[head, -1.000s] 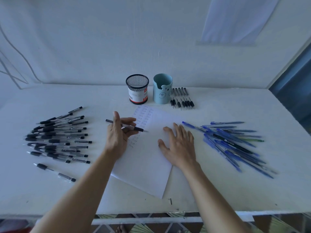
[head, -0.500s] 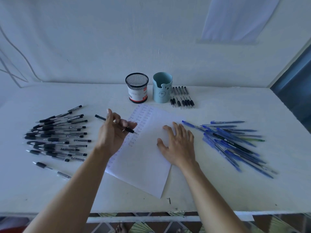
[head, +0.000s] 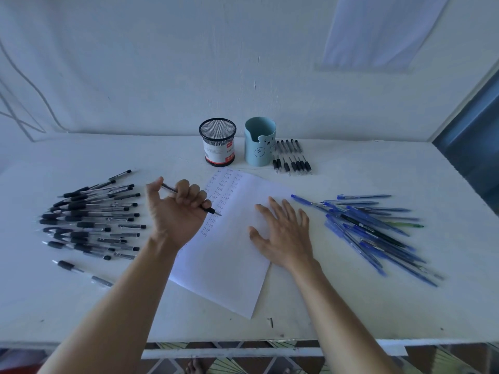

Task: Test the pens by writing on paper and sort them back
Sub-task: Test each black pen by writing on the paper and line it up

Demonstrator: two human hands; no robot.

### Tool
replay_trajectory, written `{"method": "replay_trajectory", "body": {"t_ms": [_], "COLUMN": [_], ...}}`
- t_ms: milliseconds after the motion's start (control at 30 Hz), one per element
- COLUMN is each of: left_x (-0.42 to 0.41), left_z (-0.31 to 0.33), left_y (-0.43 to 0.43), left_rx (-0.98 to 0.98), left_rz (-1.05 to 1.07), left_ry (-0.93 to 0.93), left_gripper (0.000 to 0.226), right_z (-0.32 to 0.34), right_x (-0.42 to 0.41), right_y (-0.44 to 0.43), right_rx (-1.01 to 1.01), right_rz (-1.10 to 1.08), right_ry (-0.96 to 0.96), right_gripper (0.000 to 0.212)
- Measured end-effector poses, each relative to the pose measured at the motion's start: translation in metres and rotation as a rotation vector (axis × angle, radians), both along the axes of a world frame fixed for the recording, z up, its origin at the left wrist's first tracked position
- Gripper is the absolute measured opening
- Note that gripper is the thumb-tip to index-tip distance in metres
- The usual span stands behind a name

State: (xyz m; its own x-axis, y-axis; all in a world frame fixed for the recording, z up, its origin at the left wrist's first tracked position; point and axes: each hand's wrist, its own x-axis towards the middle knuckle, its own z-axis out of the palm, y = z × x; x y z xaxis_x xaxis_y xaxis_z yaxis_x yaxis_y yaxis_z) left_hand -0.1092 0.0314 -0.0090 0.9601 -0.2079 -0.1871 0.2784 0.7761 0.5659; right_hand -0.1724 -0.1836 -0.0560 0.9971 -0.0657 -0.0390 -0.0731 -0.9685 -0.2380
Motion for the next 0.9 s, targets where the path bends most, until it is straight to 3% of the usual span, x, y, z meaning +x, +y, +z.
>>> {"method": "replay_trajectory", "body": {"t_ms": [100,233,333,433,667,800,900], "left_x": [0.000,0.008,0.010,0.007,0.000,-0.001,0.001], "left_z": [-0.001,-0.006,-0.013,-0.017,-0.028,-0.028,-0.035], "left_y": [0.002,0.003,0.008,0.010,0.018,0.015,0.019], "left_rx": [0.026,0.281,0.350,0.541,1.076,1.233,1.305], "left_rz": [0.016,0.077,0.017,-0.006,-0.009,0.045,0.092], "left_ry": [-0.003,-0.064,-0.089,-0.122,-0.338,-0.305,-0.273], "left_gripper": [0.053,0.021,0.043,0.066,0.018,0.035,0.026], "right_z": [0.000,-0.001,-0.003,-0.004,-0.003,-0.003,-0.003], "right_x": [0.001,0.002,0.002,0.003,0.003,0.002,0.001], "right_y": [0.000,0.001,0.002,0.002,0.002,0.002,0.003], "right_rx": [-0.020,-0.024,-0.030,-0.020,-0.021,-0.030,-0.037], "right_rz": [0.033,0.016,0.004,0.001,-0.003,-0.009,-0.012], "right_ry": [0.036,0.023,0.005,0.004,-0.019,-0.024,-0.025], "right_gripper": [0.085,0.085,0.085,0.085,0.088,0.087,0.086]}}
